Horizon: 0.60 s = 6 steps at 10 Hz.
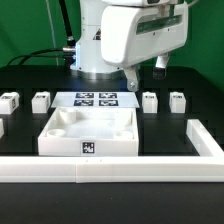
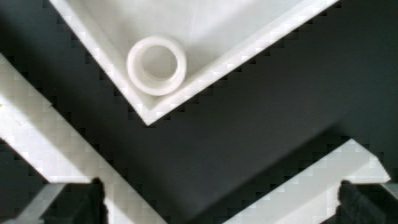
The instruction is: Assemble square table
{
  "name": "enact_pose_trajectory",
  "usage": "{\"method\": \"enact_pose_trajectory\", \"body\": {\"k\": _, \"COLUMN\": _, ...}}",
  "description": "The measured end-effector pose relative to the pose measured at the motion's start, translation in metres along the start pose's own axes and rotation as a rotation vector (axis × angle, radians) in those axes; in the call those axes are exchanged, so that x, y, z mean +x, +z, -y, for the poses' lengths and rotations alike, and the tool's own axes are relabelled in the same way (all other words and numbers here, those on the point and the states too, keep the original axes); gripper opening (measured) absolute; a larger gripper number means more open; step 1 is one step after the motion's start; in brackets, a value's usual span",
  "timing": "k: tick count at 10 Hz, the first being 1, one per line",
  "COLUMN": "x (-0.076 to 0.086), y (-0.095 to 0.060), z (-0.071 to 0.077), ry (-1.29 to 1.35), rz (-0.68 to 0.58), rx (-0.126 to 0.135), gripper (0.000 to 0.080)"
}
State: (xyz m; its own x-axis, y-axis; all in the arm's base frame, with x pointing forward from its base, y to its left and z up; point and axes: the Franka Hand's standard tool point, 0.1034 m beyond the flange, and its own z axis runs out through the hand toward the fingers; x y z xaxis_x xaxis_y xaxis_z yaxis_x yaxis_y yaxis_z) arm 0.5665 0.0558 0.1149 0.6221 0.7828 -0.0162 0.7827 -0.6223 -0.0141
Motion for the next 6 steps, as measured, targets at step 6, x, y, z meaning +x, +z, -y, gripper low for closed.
{"method": "enact_pose_trajectory", "body": {"k": 6, "x": -0.0001, "y": 0.0004, "z": 0.0001, "ry": 0.0, "rz": 0.0, "rx": 0.001, "gripper": 0.065}}
